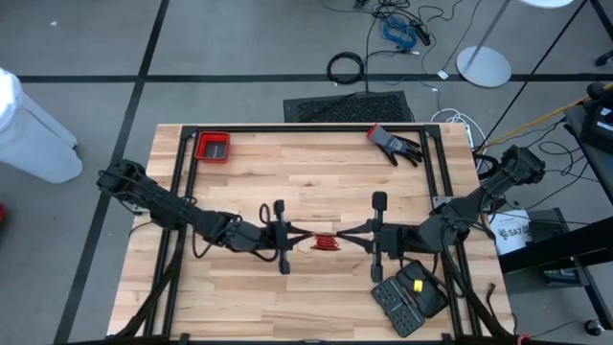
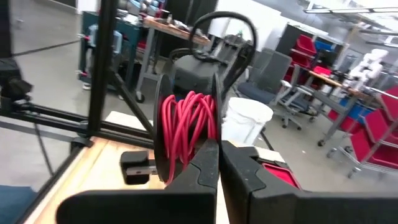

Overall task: Coil cords
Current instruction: Coil the red wire onto the spool

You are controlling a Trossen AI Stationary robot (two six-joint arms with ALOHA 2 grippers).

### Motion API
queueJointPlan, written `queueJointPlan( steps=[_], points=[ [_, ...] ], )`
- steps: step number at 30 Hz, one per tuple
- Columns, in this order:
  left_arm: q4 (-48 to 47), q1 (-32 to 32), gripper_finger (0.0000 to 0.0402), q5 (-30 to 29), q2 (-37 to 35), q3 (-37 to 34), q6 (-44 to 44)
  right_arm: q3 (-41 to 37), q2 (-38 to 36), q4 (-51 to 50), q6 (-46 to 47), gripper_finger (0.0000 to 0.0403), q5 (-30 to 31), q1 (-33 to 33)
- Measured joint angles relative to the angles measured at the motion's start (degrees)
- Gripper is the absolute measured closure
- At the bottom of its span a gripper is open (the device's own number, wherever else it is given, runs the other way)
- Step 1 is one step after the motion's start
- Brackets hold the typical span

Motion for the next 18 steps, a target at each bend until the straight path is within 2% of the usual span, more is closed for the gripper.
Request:
queueJointPlan(
  steps=[6,18],
  points=[
    [-7.5,1.3,0.0398,0.8,0.0,0.0,-0.2,0.0,0.0,-0.1,-0.1,0.0403,4.9,0.9],
    [-11.3,1.8,0.0400,1.8,-0.3,0.0,-1.6,0.0,-0.8,-0.1,-0.7,0.0403,5.1,2.2]
  ],
)
